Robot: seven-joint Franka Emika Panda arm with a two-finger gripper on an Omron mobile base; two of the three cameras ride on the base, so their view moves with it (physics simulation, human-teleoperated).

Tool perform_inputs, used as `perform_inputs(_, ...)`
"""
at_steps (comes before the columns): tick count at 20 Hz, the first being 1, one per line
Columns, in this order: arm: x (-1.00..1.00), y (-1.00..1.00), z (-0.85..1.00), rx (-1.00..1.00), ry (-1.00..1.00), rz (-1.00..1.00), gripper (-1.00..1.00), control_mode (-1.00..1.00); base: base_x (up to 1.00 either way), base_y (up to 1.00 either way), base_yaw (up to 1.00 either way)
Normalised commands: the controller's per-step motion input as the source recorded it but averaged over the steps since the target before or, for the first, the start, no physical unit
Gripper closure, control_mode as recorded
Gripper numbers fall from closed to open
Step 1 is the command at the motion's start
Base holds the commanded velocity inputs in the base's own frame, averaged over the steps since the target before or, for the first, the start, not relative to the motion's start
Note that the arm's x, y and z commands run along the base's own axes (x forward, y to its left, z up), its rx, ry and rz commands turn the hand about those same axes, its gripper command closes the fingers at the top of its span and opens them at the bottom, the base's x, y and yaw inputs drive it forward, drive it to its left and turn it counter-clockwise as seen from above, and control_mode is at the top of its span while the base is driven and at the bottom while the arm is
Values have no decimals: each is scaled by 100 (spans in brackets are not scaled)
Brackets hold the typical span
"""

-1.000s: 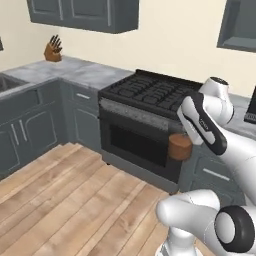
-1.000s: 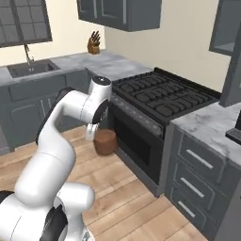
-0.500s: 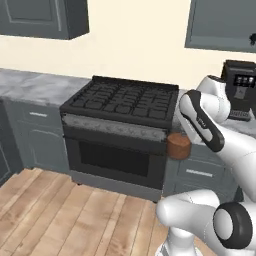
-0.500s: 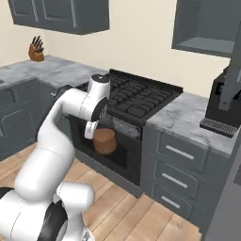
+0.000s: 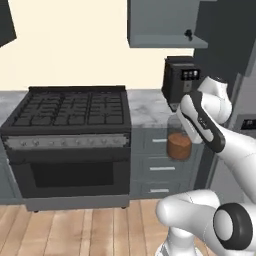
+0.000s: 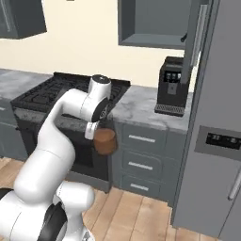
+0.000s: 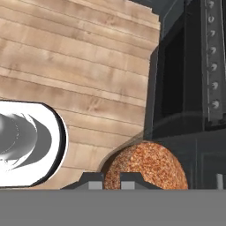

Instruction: Pick the jar and candle from the dining table and place them in the open cabinet. Close the cabinet after placing the objects.

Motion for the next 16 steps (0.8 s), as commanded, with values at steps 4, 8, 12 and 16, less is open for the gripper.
perform_inputs(4, 0, 0, 0, 0, 0, 0, 100, 100, 42, 31, -52)
perform_inputs(8, 0, 0, 0, 0, 0, 0, 100, 100, 60, 42, -35)
perform_inputs(12, 0, 0, 0, 0, 0, 0, 100, 100, 64, 46, -22)
perform_inputs(16, 0, 0, 0, 0, 0, 0, 100, 100, 64, 41, -19)
